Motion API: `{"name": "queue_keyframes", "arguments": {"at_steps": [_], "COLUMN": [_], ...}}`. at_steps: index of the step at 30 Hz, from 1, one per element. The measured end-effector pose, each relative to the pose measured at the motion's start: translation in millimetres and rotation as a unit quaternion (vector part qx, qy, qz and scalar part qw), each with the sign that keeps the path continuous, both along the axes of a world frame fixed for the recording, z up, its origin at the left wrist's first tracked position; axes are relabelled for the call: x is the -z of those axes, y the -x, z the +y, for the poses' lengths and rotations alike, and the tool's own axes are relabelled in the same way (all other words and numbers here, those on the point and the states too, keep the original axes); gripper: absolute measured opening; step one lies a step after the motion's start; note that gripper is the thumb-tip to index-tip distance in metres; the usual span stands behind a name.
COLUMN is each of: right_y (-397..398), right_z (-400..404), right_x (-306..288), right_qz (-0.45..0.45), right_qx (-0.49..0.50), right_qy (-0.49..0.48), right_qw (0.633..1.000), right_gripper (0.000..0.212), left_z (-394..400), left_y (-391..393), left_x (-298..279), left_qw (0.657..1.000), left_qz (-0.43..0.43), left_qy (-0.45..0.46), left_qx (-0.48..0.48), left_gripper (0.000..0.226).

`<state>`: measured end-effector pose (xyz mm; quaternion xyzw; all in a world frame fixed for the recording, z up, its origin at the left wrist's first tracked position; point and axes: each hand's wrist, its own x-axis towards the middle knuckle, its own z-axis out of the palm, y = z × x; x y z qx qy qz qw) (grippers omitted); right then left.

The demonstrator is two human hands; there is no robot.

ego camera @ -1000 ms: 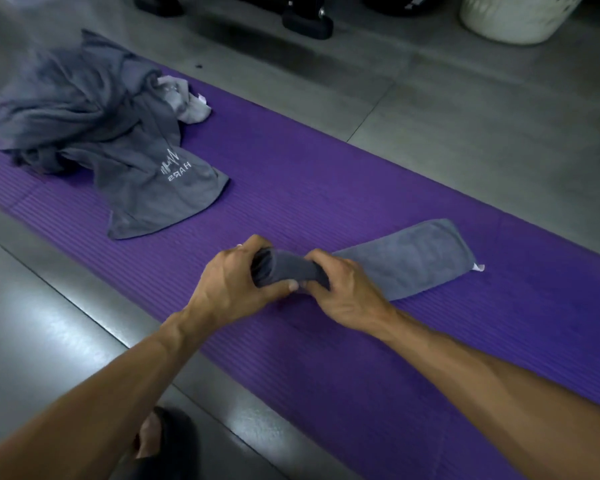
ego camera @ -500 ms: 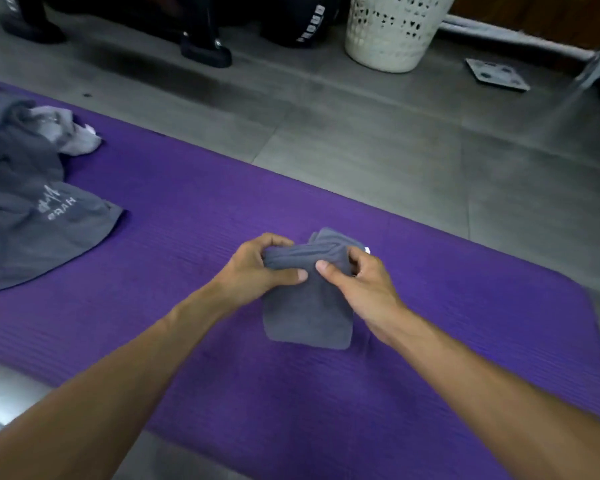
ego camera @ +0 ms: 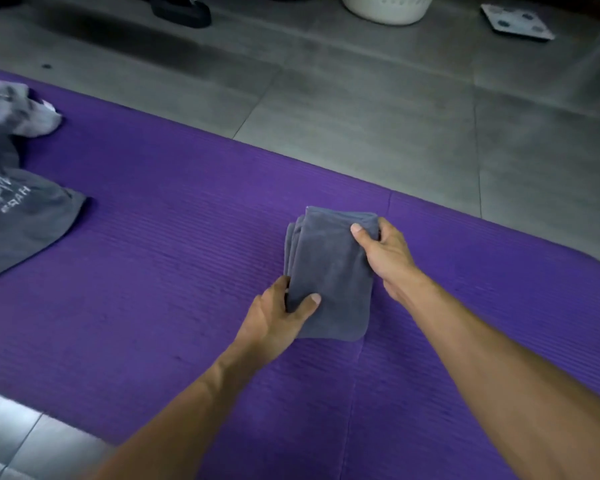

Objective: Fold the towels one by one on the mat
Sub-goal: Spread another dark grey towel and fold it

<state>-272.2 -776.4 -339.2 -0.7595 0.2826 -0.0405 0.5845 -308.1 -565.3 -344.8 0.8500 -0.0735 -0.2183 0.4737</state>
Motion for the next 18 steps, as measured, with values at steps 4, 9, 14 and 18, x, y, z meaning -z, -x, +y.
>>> {"name": "queue_keyframes", "arguments": {"at_steps": [4,9,14,18], "right_y": [-16.4,-30.4,-27.7,-8.9], "right_z": [2.4,3.0,6.8,22.9], "right_x": [15.3,25.7,14.0,6.1], "right_qz": [0.063,0.135,0.183,-0.102], "right_qx": [-0.074,-0.086,-0.042,-0.135], "right_qy": [0.072,0.150,0.239,0.466], "right_qw": [0.993,0.976,0.953,0.869], "right_gripper": [0.022,0.050,0.054,0.024], "left_z": [3.5,4.1,-0.3,12.8], "left_y": [16.3,15.7,-1.9,0.8], "left_x": [1.8,0.7,9.5,34.0], "left_qw": [0.999,0.986,0.874,0.863], "left_qz": [-0.032,-0.103,-0.427,-0.391], "left_qy": [-0.016,-0.110,-0.129,-0.136], "left_qx": [-0.035,-0.067,0.191,0.291], "left_gripper": [0.048,0.081,0.047,0.047]}}
